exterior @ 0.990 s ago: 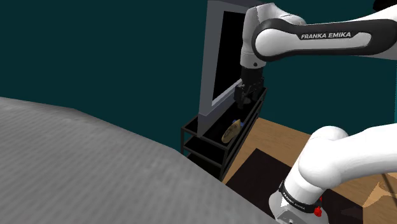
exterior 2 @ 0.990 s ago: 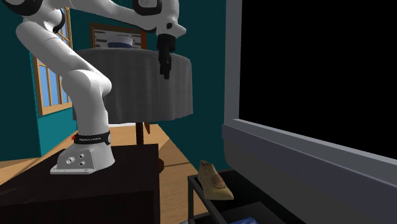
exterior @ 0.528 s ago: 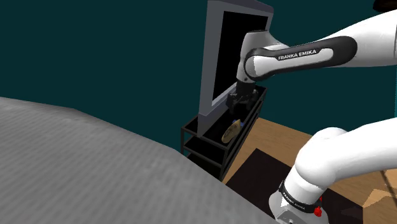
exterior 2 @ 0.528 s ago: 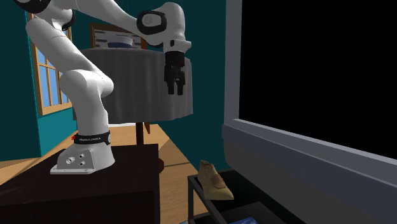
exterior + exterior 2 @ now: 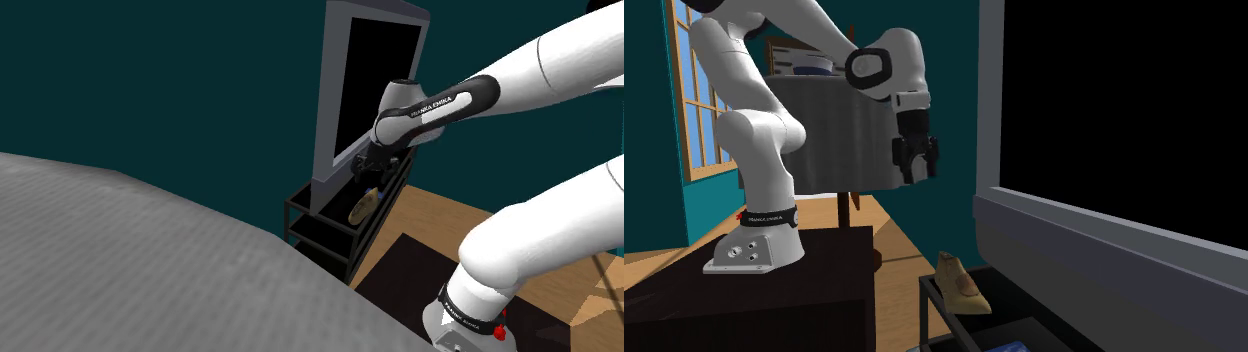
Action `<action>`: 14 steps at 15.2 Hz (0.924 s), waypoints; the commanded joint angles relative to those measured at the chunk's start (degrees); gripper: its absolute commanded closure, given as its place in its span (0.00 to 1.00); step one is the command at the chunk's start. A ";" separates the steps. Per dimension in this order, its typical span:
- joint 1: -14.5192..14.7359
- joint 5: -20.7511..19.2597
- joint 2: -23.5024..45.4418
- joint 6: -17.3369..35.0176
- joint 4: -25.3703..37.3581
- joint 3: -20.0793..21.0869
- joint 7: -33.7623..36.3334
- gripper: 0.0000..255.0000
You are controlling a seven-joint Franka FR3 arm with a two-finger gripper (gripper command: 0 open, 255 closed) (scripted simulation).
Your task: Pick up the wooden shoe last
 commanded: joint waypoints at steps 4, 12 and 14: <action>-2.73 2.43 10.72 15.23 -0.25 -2.56 4.83 0.00; -1.93 27.68 30.03 35.76 4.09 -6.21 -3.51 0.00; -6.20 43.52 35.18 39.06 7.31 -0.97 -13.68 0.00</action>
